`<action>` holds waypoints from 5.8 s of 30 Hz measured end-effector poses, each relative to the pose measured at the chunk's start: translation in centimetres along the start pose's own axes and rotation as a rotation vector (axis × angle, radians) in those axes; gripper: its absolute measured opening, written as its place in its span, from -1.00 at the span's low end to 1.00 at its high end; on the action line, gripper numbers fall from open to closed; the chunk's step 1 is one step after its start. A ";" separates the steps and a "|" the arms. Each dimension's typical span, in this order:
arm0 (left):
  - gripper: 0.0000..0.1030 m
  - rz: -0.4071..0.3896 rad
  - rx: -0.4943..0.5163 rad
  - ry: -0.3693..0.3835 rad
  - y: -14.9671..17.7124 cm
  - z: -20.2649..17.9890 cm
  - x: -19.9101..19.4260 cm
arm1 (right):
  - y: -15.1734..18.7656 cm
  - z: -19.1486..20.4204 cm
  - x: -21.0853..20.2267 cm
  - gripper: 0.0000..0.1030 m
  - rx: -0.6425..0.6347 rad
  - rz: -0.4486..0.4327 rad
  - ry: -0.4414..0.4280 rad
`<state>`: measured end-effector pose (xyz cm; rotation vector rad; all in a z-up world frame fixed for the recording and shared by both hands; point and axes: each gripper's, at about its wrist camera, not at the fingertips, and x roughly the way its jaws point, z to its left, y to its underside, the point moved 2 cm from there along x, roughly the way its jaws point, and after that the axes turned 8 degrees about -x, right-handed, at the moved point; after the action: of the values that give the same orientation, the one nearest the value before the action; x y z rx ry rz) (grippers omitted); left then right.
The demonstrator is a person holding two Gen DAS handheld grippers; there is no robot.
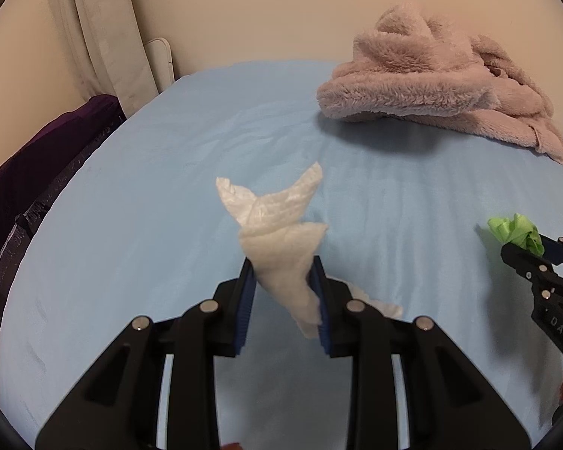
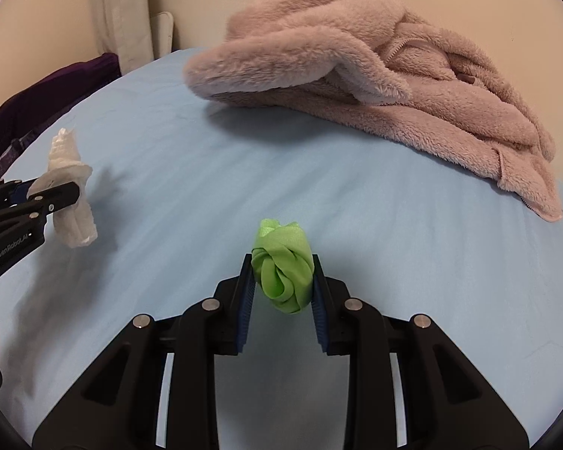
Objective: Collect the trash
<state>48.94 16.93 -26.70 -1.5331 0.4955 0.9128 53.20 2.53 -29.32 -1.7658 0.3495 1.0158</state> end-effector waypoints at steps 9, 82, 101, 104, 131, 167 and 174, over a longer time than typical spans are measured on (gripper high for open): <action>-0.43 0.026 -0.034 0.001 4.2 2.9 -6.1 | 1.8 4.4 -6.5 -0.49 -0.044 -0.008 -0.060; -0.43 -0.042 -0.745 -0.581 31.0 59.0 -62.4 | 0.6 75.7 -52.6 -0.49 -0.925 -0.213 -0.876; -0.43 -0.045 -0.785 -0.593 28.1 66.7 -64.8 | -5.8 87.0 -55.4 -0.49 -0.947 -0.204 -0.868; -0.43 -0.042 -0.783 -0.597 27.8 67.4 -64.9 | -6.4 88.1 -55.0 -0.49 -0.940 -0.191 -0.872; 0.55 -0.061 -0.667 -0.633 25.5 64.6 -62.5 | -7.1 83.9 -53.8 0.15 -0.861 -0.237 -0.830; 0.74 -0.079 -0.242 -0.085 18.9 25.5 -51.7 | 7.4 33.6 -50.2 0.73 -0.242 -0.175 -0.183; 0.76 -0.092 -0.211 -0.071 18.7 19.7 -51.5 | 10.8 25.5 -51.1 0.75 -0.166 -0.169 -0.080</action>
<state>-1.21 22.63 2.28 -1.6933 0.2818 0.9679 3.49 8.97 0.05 -1.8620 0.0656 1.0142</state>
